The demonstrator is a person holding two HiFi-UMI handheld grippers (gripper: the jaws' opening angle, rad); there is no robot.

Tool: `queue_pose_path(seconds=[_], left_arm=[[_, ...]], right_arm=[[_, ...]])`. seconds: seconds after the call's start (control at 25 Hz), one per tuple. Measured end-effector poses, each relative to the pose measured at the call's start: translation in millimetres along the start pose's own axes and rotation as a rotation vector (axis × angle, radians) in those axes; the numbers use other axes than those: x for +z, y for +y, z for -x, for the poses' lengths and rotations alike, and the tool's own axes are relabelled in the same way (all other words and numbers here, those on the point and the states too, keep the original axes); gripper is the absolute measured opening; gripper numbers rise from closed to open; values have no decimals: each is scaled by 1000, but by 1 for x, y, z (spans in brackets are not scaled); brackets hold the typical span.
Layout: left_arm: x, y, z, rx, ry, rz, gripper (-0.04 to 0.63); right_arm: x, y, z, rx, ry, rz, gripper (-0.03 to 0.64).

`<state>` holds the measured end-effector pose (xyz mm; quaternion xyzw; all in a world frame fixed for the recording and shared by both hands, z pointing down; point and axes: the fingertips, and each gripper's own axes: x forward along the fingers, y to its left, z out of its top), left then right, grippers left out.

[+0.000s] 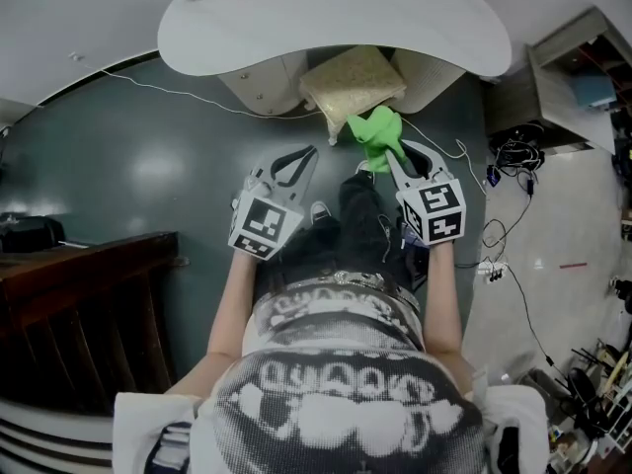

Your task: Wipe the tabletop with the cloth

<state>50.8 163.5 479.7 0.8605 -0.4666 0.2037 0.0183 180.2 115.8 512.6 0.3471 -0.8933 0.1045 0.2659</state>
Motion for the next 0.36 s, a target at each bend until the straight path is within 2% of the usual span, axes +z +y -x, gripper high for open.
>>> queue_pose_path(seconds=[0.36], left_arm=[[-4,6,0,-2,4,4,9]], right_arm=[[2,-15,-3,-28,10,2,81]])
